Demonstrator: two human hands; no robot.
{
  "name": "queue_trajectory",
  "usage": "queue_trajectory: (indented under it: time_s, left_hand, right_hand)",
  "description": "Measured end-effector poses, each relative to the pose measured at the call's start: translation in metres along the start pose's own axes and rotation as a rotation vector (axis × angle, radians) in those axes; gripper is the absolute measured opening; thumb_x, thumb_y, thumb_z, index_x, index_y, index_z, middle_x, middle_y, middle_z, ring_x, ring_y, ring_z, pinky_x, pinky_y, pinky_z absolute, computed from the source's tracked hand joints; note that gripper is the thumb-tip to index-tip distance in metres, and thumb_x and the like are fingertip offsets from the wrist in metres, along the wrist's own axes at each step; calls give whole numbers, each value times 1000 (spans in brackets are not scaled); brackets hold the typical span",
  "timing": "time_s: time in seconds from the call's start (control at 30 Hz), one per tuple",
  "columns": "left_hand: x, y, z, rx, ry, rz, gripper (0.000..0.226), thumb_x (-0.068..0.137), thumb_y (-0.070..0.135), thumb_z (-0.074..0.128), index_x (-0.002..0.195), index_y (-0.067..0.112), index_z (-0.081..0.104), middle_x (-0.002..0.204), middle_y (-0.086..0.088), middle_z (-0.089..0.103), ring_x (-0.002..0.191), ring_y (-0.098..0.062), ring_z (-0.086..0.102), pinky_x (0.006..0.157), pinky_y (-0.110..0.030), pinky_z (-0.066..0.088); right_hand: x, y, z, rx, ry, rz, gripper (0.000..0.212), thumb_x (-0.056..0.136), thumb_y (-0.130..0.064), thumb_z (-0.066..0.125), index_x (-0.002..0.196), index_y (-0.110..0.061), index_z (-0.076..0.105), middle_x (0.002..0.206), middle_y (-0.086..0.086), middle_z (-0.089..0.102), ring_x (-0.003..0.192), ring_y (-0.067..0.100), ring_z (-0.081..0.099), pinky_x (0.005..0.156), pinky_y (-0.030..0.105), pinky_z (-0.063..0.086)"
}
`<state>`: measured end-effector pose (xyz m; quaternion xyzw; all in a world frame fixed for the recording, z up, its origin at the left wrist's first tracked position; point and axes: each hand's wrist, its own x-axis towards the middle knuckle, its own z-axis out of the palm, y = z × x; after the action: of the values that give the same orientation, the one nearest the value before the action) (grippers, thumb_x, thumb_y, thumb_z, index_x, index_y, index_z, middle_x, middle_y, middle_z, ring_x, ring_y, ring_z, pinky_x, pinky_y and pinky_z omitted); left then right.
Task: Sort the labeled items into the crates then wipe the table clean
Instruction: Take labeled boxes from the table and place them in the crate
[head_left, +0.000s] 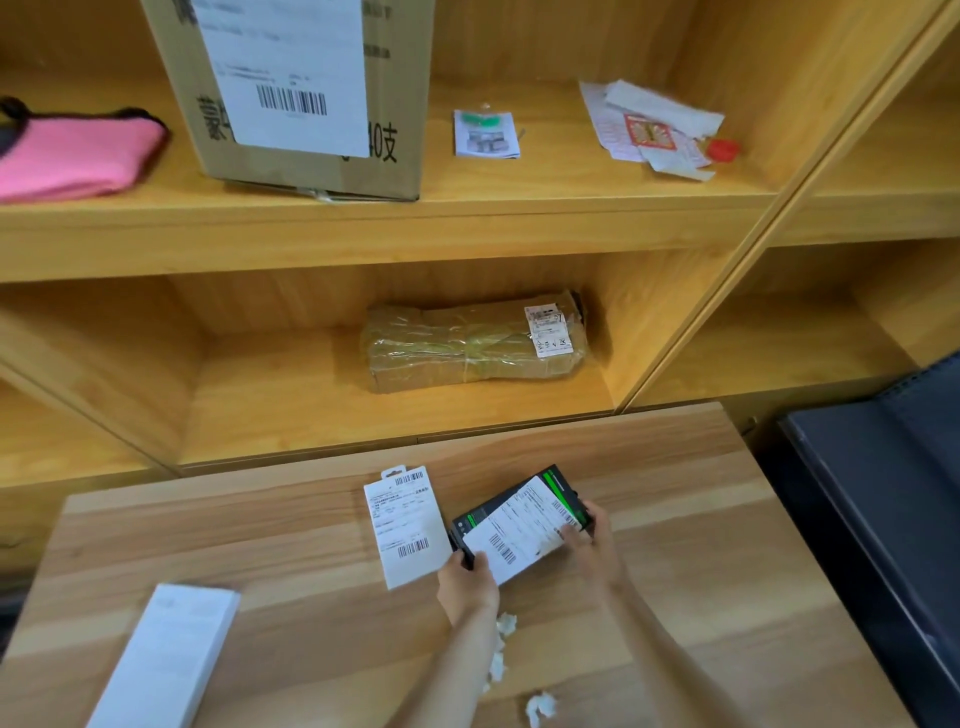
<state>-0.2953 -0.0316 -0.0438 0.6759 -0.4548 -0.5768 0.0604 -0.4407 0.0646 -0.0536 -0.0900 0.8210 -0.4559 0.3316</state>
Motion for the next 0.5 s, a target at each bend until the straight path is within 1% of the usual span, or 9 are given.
queue_trajectory:
  time_s: [0.07, 0.1, 0.17, 0.27, 0.3, 0.33, 0.37, 0.43, 0.5]
  left_hand:
    - [1, -2, -1, -15, -9, 7, 25, 97, 25, 53, 75, 13, 56, 72, -10, 61, 77, -31, 64, 67, -35, 47]
    - [1, -4, -2, -13, -19, 17, 28, 98, 25, 52, 72, 14, 53, 65, -5, 55, 70, -29, 60, 63, -34, 43]
    - [-1, -8, -4, -8, -33, 42, 27, 99, 27, 51, 75, 13, 52, 62, -1, 49, 67, -31, 57, 62, -31, 38]
    - [-7, -9, -10, 9, -46, 83, 26, 99, 30, 51, 90, 8, 61, 71, -2, 55, 72, -26, 56, 71, -38, 49]
    - [-9, -9, -12, 2, -54, 92, 27, 99, 31, 51, 94, 7, 61, 75, -5, 59, 77, -29, 61, 75, -40, 51]
    - [-10, -10, -14, -2, -70, 99, 29, 99, 33, 52, 97, 6, 61, 82, -10, 64, 87, -32, 65, 79, -41, 52]
    - [-10, -12, -16, 2, -81, 107, 33, 98, 35, 52, 104, 5, 62, 93, -14, 68, 97, -34, 66, 84, -43, 53]
    - [-10, -16, -17, 25, -97, 116, 45, 96, 43, 53, 118, 5, 60, 114, -16, 68, 111, -35, 63, 95, -49, 50]
    - [-8, -19, -17, 62, -104, 116, 54, 94, 49, 53, 124, 5, 58, 123, -16, 64, 117, -36, 59, 100, -54, 47]
  right_hand:
    - [4, 0, 1, 9, -24, 30, 42, 98, -11, 56, 137, -14, 40, 105, -13, 60, 109, 21, 58, 102, 50, 46]
    - [7, 2, 1, 10, -32, 39, 39, 98, -12, 56, 135, -18, 41, 107, -11, 60, 111, 22, 58, 102, 50, 45]
    - [9, 3, 1, 24, -39, 48, 36, 98, -13, 57, 128, -25, 42, 114, -4, 62, 114, 22, 57, 103, 49, 45]
    - [5, 4, 0, 42, -21, 13, 35, 96, -9, 58, 123, -26, 43, 120, 3, 61, 112, 20, 58, 95, 39, 46]
    - [3, 4, -1, 44, -9, 5, 35, 95, -7, 58, 122, -24, 44, 119, 4, 61, 111, 19, 58, 92, 35, 45]
    - [1, 5, -2, 50, 1, -4, 34, 95, -5, 58, 122, -22, 45, 119, 5, 61, 110, 20, 58, 91, 34, 45]
    - [-1, 7, -2, 45, 14, -12, 34, 94, -4, 58, 121, -21, 46, 119, 7, 62, 110, 21, 59, 91, 34, 46]
    - [-8, 8, -5, 53, 41, -22, 34, 94, -2, 58, 121, -19, 47, 118, 9, 64, 106, 19, 62, 89, 31, 48]
    - [-18, 4, -7, 82, 53, -16, 34, 95, -1, 57, 124, -16, 46, 116, 8, 64, 99, 10, 62, 79, 22, 48]
